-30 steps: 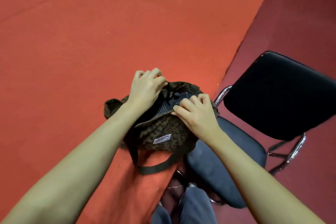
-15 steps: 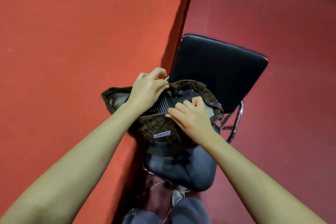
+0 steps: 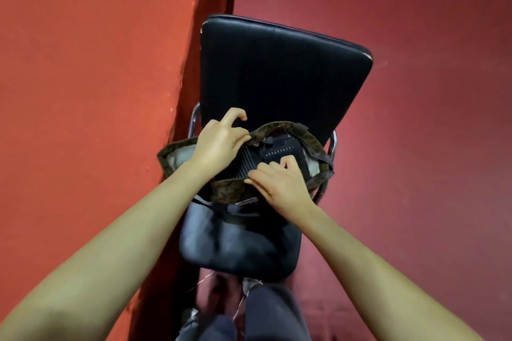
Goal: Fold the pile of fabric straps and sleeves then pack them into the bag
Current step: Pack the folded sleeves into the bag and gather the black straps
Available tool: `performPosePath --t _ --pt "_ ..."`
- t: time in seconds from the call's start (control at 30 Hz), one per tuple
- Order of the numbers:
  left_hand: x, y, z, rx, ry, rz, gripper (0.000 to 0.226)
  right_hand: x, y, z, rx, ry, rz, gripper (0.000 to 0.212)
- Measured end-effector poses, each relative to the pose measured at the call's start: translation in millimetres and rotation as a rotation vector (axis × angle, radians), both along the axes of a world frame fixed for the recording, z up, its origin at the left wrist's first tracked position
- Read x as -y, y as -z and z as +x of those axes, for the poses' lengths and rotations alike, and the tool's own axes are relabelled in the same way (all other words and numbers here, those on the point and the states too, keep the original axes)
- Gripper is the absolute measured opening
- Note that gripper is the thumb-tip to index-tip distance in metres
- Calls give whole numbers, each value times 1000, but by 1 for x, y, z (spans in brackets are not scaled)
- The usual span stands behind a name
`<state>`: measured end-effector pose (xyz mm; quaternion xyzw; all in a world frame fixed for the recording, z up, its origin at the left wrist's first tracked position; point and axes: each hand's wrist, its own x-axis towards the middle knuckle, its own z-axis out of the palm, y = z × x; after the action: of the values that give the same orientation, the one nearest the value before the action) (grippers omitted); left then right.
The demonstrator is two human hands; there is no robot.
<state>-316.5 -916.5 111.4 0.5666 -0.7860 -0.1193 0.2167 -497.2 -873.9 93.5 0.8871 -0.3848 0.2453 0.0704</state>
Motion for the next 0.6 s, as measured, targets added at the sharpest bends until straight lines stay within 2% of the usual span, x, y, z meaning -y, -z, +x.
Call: performPosePath --t 0.23,0.4,0.5,0.6 --pt "35 47 -20 56 52 -8 11 23 46 -6 17 52 52 40" --pt "56 101 -20 162 110 -34 28 40 85 -11 14 104 124 34" --pt "73 113 -26 191 149 -80 37 59 93 -17 42 163 123 30" --pt "89 113 -28 208 163 -79 30 74 96 -19 32 170 123 29"
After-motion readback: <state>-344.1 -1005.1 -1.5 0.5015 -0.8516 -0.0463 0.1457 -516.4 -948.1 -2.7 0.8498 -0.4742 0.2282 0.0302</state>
